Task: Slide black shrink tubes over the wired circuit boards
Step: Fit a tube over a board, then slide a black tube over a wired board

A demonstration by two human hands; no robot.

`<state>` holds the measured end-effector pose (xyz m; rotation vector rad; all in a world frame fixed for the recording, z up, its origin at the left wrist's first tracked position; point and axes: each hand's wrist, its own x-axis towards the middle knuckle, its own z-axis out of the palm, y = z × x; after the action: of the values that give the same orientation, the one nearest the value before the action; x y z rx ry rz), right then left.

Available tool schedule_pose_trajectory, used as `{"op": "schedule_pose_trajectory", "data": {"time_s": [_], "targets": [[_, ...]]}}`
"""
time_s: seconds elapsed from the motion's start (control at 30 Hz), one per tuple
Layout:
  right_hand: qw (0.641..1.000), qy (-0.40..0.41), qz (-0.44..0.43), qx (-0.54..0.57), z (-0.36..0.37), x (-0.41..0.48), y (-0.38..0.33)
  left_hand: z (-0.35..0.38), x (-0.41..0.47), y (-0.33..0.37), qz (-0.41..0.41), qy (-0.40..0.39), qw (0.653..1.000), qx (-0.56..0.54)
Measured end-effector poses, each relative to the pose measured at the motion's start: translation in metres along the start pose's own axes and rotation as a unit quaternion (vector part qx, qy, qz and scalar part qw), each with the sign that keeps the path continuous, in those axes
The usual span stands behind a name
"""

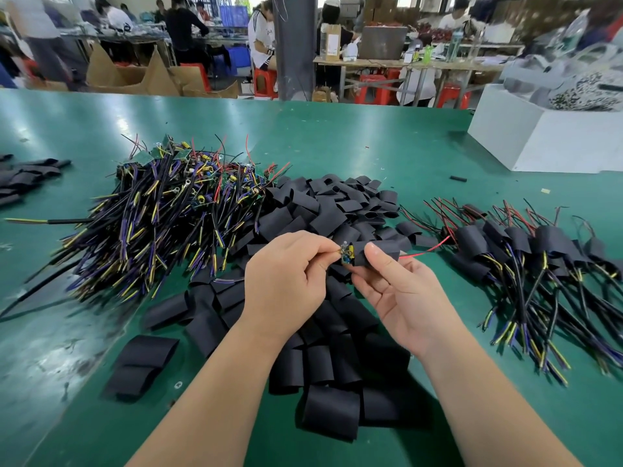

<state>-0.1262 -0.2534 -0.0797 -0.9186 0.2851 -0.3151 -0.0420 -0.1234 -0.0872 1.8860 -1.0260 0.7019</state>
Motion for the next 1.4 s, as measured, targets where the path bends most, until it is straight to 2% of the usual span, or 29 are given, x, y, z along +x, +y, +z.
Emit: {"op": "schedule_pose_trajectory", "data": {"time_s": [0.1,0.27,0.47,0.63,0.97,1.23,1.4], "targets": [[0.999,-0.027,-0.024,-0.024,-0.003,0.000,-0.003,-0.001,0.001,0.000,-0.025,0.001,0.999,-0.033],[0.983,-0.048,-0.097,-0.147,-0.006,-0.001,-0.005,-0.002,0.002,-0.001,-0.041,0.001,0.998,-0.056],[0.991,-0.053,-0.075,-0.095,-0.006,0.000,-0.004,-0.004,0.002,-0.001,-0.025,-0.017,0.998,-0.046],[0.988,-0.043,-0.082,-0.121,-0.002,0.000,0.000,-0.006,0.003,-0.003,-0.001,-0.027,1.000,-0.010],[0.994,-0.040,-0.052,-0.082,-0.001,-0.002,-0.001,-0.011,0.005,-0.004,-0.011,-0.054,0.998,-0.008],[0.997,-0.046,-0.030,-0.057,0.001,-0.001,-0.001,-0.012,0.007,-0.008,-0.033,-0.059,0.996,-0.058],[0.994,-0.043,-0.055,-0.088,-0.001,-0.001,0.001,-0.011,0.005,-0.006,-0.017,-0.061,0.998,-0.016]]}}
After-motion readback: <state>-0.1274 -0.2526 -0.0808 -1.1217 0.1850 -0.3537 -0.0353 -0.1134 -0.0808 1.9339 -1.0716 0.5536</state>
